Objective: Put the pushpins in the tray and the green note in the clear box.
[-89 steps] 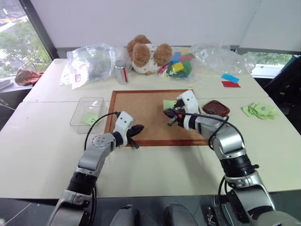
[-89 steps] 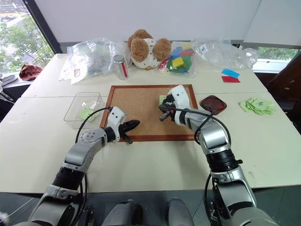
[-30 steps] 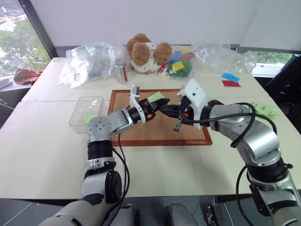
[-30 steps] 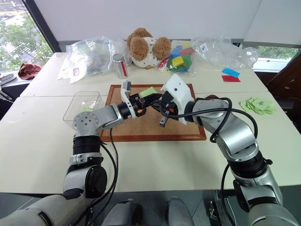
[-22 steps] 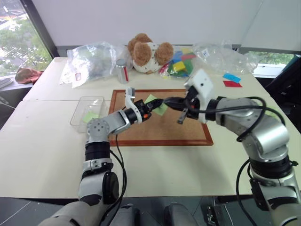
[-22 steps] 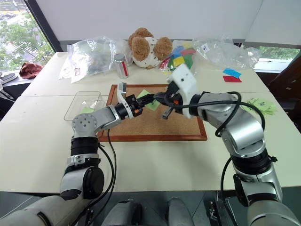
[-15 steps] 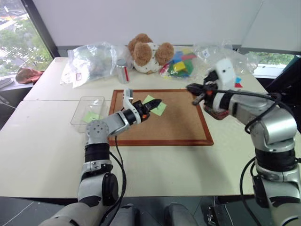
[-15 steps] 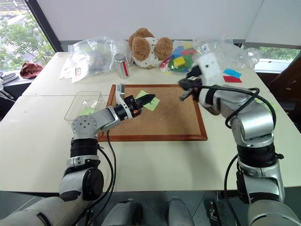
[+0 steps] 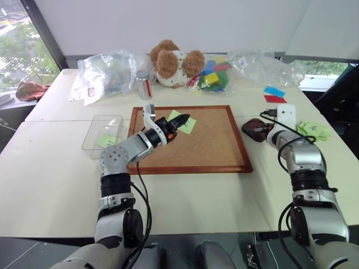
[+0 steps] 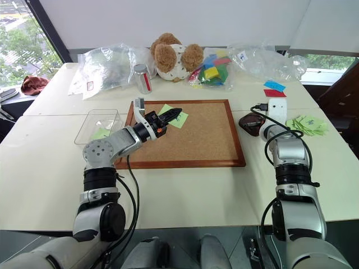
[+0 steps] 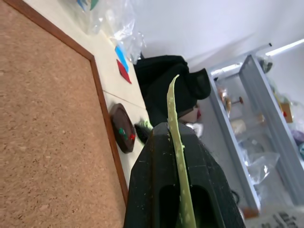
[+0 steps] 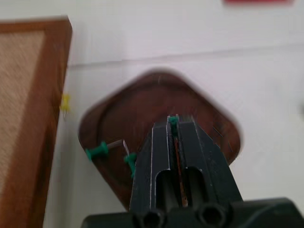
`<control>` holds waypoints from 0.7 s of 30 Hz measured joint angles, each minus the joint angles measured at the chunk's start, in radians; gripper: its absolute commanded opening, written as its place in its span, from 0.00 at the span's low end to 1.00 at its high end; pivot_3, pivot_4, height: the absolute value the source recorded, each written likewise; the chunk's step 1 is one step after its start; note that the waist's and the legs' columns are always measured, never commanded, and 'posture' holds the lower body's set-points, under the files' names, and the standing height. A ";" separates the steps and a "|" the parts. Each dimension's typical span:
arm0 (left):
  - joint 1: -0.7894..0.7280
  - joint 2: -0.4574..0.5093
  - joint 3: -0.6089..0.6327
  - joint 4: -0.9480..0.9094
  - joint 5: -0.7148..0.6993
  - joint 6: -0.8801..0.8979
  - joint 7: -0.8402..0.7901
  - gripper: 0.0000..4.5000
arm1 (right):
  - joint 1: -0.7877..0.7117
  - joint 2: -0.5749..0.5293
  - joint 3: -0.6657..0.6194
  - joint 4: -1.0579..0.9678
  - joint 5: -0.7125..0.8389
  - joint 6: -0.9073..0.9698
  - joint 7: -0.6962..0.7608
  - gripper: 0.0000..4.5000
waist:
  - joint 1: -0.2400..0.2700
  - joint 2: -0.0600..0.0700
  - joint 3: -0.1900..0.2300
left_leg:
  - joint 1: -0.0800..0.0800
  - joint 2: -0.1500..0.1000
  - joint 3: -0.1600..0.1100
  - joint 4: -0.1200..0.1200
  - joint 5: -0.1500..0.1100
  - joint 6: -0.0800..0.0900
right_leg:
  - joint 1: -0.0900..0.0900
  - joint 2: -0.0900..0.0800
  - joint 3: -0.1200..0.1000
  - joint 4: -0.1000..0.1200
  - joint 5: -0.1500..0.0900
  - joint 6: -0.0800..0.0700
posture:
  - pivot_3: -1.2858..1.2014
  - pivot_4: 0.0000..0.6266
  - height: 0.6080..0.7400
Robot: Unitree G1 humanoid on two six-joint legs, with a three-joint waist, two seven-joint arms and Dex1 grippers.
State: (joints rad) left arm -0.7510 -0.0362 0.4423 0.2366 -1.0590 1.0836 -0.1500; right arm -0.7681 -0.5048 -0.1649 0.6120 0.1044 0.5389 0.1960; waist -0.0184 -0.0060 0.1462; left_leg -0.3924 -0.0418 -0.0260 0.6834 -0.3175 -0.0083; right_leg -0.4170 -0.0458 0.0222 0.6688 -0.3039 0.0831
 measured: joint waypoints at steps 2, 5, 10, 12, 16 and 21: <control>0.003 -0.003 -0.001 -0.011 -0.002 -0.002 0.004 0.01 | -0.020 0.002 0.000 0.037 -0.001 -0.031 0.010 0.00 | 0.001 0.000 0.000 | 0.000 0.000 0.000 0.000 0.000 0.000 | 0.000 0.000 0.000 0.000 0.000 0.000 | 0.52 0.24 1.00; 0.011 -0.007 -0.003 -0.026 -0.010 -0.003 0.012 0.00 | -0.035 0.007 0.001 0.092 -0.002 -0.077 0.023 0.06 | 0.002 0.000 0.000 | 0.000 0.000 0.000 0.000 0.000 0.000 | 0.000 0.000 0.000 0.000 0.000 0.000 | 0.52 0.24 1.00; 0.031 -0.005 -0.004 -0.045 -0.021 -0.005 0.025 0.00 | -0.041 0.011 0.002 0.120 -0.002 -0.087 0.048 0.53 | 0.002 0.000 0.000 | 0.000 0.000 0.000 0.000 0.000 0.000 | 0.001 0.000 0.000 0.000 0.000 0.000 | 0.52 0.24 1.00; 0.031 -0.004 -0.004 -0.048 -0.021 -0.007 0.028 0.00 | -0.041 0.010 0.002 0.113 -0.002 -0.084 0.052 0.73 | 0.002 0.000 0.000 | 0.000 0.000 0.000 0.000 0.000 0.000 | 0.001 0.000 0.000 0.000 0.000 0.000 | 0.52 0.24 1.00; 0.031 0.007 -0.006 -0.063 -0.022 -0.020 0.033 0.00 | -0.037 0.008 0.000 0.045 0.001 -0.047 0.065 0.73 | 0.001 0.000 0.000 | 0.000 0.000 0.000 0.000 0.000 0.000 | 0.000 0.000 0.000 0.000 0.000 0.000 | 0.52 0.24 1.00; 0.033 0.025 -0.017 -0.095 -0.021 -0.048 0.033 0.00 | -0.027 -0.003 -0.006 -0.138 0.037 0.049 0.101 0.73 | 0.003 0.000 0.000 | 0.000 0.000 0.000 0.000 0.000 0.000 | 0.000 0.000 0.000 0.000 0.000 0.000 | 0.52 0.24 1.00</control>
State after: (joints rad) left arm -0.7185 -0.0108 0.4253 0.1417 -1.0801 1.0354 -0.1167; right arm -0.7948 -0.5079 -0.1704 0.4736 0.1419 0.5878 0.2967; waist -0.0151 -0.0059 0.1462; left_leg -0.3922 -0.0417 -0.0263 0.6835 -0.3175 -0.0084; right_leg -0.4167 -0.0457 0.0222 0.6688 -0.3040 0.0831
